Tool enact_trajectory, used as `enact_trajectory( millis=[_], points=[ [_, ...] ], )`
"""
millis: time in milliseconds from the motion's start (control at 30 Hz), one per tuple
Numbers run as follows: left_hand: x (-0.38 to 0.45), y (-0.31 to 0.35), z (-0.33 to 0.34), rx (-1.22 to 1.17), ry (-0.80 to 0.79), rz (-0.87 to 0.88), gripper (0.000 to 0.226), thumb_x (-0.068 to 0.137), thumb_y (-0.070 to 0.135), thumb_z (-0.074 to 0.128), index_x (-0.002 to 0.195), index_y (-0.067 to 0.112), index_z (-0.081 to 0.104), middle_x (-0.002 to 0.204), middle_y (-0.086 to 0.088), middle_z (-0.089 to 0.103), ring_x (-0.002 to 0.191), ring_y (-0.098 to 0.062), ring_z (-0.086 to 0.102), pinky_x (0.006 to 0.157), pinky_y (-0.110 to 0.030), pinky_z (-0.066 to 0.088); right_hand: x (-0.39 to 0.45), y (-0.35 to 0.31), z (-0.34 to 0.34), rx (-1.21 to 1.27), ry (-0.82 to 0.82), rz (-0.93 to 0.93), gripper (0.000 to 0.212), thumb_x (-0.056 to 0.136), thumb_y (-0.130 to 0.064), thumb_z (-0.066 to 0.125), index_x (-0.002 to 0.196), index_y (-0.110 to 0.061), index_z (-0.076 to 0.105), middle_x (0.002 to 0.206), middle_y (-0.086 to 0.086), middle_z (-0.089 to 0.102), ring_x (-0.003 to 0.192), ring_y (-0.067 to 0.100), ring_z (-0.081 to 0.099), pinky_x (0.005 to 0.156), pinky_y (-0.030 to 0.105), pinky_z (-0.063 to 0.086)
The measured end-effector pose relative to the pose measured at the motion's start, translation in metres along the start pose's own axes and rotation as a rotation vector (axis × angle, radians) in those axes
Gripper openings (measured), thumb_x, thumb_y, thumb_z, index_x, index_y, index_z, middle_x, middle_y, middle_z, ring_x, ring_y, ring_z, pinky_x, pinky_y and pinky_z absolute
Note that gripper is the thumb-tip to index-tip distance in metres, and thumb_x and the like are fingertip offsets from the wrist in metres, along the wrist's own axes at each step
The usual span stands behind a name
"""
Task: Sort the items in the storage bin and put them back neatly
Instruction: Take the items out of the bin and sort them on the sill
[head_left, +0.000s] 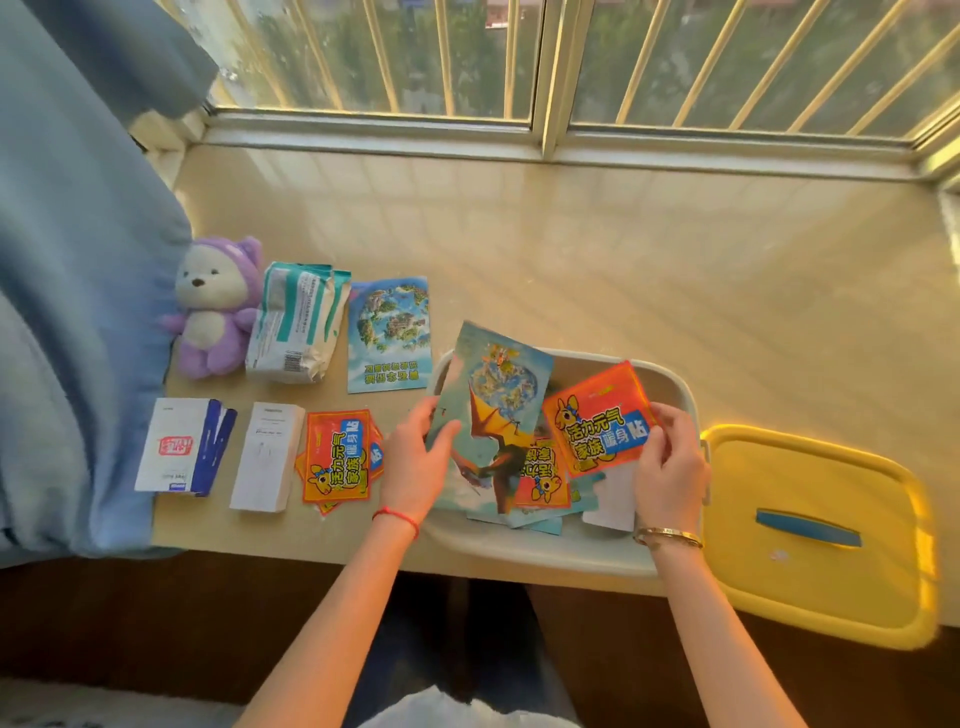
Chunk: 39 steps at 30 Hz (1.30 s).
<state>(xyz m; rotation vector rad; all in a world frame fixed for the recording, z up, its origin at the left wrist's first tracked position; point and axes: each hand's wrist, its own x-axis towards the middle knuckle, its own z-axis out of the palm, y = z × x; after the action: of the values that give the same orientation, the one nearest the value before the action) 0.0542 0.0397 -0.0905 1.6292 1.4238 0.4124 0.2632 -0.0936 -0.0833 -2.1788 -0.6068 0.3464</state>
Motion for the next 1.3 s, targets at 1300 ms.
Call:
enact_trajectory(
  millis=[1300],
  points=[
    [0.222, -0.125, -0.112, -0.118, -0.330, -0.056, 0.040, 0.093, 0.011, 0.056, 0.132, 0.011, 0.047, 0.123, -0.008, 0.064, 0.109, -0.020, 0.063, 0.091, -0.044, 0.054, -0.105, -0.099, 0.307, -0.237, -0.580, 0.186, 0.041, 0.093, -0.019, 0.052, 0.133, -0.015, 0.044, 0.130, 0.002, 0.051, 0.123, 0.017, 0.045, 0.105, 0.034, 0.039]
  ],
)
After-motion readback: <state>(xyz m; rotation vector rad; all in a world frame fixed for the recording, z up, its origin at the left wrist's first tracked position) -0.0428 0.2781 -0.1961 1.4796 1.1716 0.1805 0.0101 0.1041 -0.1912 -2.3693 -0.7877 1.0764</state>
